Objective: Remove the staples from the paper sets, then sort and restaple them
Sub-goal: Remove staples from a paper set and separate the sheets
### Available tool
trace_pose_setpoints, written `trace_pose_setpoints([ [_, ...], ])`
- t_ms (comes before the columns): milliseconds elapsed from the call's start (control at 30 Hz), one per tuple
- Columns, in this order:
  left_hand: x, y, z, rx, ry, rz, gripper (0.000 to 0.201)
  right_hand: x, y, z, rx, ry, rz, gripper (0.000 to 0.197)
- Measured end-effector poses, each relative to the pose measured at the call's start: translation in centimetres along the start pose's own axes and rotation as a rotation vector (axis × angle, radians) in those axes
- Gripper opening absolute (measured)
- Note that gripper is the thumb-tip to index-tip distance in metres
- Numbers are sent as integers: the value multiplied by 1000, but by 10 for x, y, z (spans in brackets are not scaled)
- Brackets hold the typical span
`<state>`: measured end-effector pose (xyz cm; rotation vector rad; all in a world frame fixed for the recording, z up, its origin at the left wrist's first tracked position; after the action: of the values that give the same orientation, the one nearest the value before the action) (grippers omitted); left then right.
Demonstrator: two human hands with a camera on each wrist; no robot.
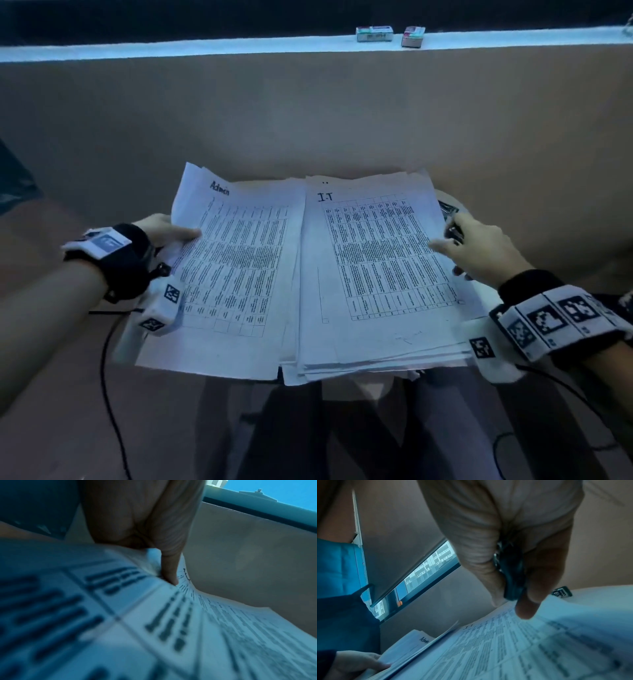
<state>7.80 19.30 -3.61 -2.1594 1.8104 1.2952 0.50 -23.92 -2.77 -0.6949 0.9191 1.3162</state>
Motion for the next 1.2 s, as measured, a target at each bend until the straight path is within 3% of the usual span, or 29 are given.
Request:
trace_pose_setpoints([
  [67,14,8,-7,36,16,-46,36,9,1,3,-17,-68,70,18],
  [200,27,7,-10,64,21,-93,39,23,-9,2,-14,90,81,28],
  [300,24,11,-14,128,-118,-293,62,20,-17,-9,104,176,18,45],
  [367,30,24,-26,257,-268,-399,69,19,-22,-19,172,165,1,52],
  [433,52,47,-45,427,-410,-342,56,20,-24,-25,198,103,7,54],
  [567,126,100,-75,642,-561,61,37,21,-27,-20,223,-8,37,61],
  [633,160,119,-79,625,-609,230,37,21,-29,-22,259,-21,56,58],
  [700,182,130,-79,595,-632,297,38,19,-31,-28,303,-86,56,37],
  [833,192,126,-68,547,-616,242,44,9,-30,-46,314,-290,30,22],
  [1033,190,111,-63,425,-464,169,58,-4,-21,-62,240,-401,-86,27],
  [1100,191,105,-69,379,-373,196,63,-7,-13,-65,181,-493,-52,29],
  [1200,192,98,-83,239,-59,299,77,-9,1,-61,53,-688,-30,32],
])
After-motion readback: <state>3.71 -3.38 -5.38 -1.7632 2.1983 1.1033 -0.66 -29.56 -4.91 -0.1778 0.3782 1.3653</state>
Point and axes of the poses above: each hand's wrist, its own y-axis away from the middle knuckle, its own x-axis out of the palm, z = x × y, the point moved 2 cm from there along -y, towards the middle knuckle, and after that the axes turned 1 degree about -z, right-handed, at the moved point
